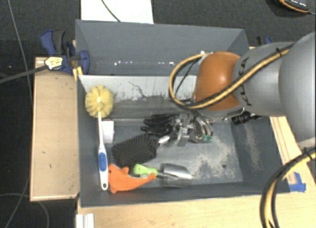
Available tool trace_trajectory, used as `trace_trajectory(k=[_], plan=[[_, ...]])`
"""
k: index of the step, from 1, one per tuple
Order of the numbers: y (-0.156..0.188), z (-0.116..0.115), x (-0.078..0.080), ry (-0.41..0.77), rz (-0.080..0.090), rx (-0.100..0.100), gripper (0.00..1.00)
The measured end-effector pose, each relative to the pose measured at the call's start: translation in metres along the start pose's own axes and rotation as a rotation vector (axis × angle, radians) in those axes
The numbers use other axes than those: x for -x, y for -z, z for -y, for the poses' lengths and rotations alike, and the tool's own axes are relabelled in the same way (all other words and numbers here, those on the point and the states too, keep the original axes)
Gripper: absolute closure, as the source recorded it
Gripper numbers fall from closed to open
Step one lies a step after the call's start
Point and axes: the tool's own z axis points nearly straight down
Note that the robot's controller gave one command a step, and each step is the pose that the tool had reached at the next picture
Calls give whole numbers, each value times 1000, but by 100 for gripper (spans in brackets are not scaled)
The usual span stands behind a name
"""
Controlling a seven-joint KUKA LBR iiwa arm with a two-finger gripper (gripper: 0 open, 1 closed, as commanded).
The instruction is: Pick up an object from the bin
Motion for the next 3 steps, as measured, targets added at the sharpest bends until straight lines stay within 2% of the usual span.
trace_trajectory(k=[1, 3], plan=[[23, 0, -1, 1, -3, 0, 100], [68, -1, 0, 2, 2, 1, 100]])
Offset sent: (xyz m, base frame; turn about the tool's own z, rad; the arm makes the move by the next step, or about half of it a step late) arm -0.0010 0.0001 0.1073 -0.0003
